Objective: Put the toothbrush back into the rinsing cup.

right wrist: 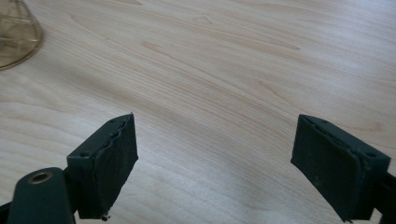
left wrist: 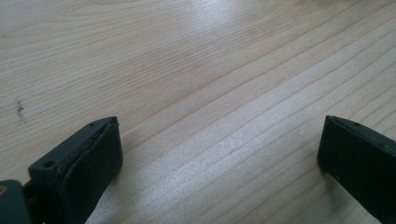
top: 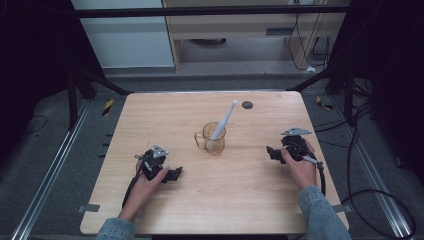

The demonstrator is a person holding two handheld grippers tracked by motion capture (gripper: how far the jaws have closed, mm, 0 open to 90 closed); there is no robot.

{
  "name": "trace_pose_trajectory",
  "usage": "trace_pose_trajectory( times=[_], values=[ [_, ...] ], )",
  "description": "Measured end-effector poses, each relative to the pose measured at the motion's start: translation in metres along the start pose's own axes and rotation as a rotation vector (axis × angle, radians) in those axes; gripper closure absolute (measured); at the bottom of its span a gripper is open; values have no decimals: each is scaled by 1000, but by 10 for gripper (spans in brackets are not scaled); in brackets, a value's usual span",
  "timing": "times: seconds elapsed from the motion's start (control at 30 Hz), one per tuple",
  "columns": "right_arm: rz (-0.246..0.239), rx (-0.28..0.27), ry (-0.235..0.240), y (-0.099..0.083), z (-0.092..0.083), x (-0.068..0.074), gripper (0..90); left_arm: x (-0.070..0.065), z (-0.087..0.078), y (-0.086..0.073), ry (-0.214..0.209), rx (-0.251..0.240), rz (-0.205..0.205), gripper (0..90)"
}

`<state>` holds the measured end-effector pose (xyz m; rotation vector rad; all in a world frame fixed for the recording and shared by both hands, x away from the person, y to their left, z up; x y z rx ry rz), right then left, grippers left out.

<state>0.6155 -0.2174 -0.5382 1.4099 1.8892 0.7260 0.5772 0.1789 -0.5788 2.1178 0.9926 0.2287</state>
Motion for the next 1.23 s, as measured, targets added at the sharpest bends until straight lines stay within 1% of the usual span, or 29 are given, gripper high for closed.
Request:
trace_pose_trajectory(
  times=[0.3,0.33,0.47,0.63,0.77,0.83,0.87,0.93,1.0,1.03,1.13,1.23],
  values=[
    [55,14,-25,-5,20,-13,142,0,0,0,0,0,0,0],
    [63,17,-33,-6,22,-15,142,0,0,0,0,0,0,0],
    [123,20,-39,-7,28,-21,129,0,0,0,0,0,0,0],
    [148,39,-59,-14,38,-24,112,0,0,0,0,0,0,0],
    [153,48,-70,-17,45,-21,93,0,0,0,0,0,0,0],
    [128,53,-90,-17,46,-20,88,0,0,0,0,0,0,0],
    [105,58,-106,-18,47,-19,77,0,0,0,0,0,0,0],
    [101,67,-100,-19,47,-15,49,0,0,0,0,0,0,0],
    [107,71,-106,-20,46,-15,32,0,0,0,0,0,0,0],
    [119,78,-113,-19,47,-15,13,0,0,0,0,0,0,0],
    [146,92,-149,-21,48,-17,2,0,0,0,1,0,-1,0],
    [147,93,-150,-21,48,-18,2,0,0,0,0,0,-1,0]
  ],
)
Point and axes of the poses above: each handheld gripper's, and its own axes: z roughly forward along the jaws, y roughly out of its top, x roughly to its left, the point moved 10 cm from there along z, roughly forward along the jaws, and after that the axes turned 14 degrees about -y, right-handed, at the moved point
